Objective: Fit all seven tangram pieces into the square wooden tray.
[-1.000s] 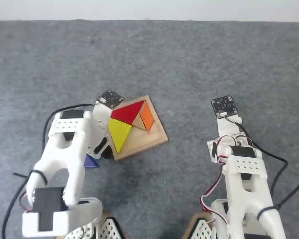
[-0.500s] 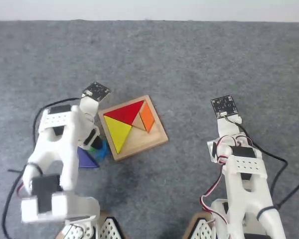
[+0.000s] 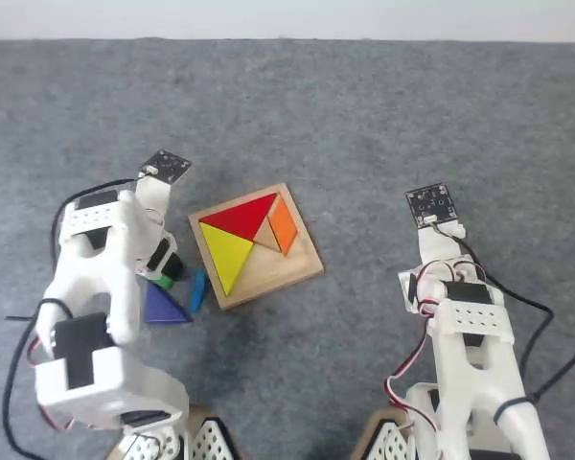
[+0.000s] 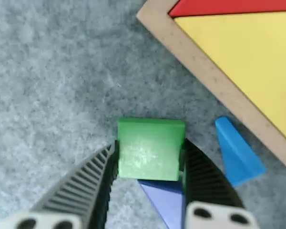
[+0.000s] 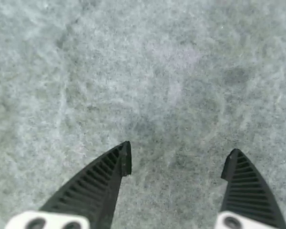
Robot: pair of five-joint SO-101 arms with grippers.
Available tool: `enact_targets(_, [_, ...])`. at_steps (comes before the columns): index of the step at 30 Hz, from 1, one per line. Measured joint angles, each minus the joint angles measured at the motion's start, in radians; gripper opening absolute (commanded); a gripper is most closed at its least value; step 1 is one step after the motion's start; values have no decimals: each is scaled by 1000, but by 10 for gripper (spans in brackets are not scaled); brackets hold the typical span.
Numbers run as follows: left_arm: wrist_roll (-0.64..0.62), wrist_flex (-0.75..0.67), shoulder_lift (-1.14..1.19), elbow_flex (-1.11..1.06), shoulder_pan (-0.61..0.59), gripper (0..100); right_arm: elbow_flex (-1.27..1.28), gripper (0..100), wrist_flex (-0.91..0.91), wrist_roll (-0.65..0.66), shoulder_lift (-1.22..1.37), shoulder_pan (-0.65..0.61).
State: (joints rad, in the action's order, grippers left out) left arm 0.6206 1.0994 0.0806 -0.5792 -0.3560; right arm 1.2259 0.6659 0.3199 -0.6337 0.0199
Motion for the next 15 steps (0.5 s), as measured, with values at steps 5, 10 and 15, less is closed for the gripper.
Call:
enact_targets(5, [3,0,0,2,-17,207,0,307,0,0,0,-2])
enact_targets(10, [5,0,46,48,-46,228,0,307,0,0,0,0])
enact_targets(15, [40,54,172,157,-46,239,0,307,0,0,0,-2])
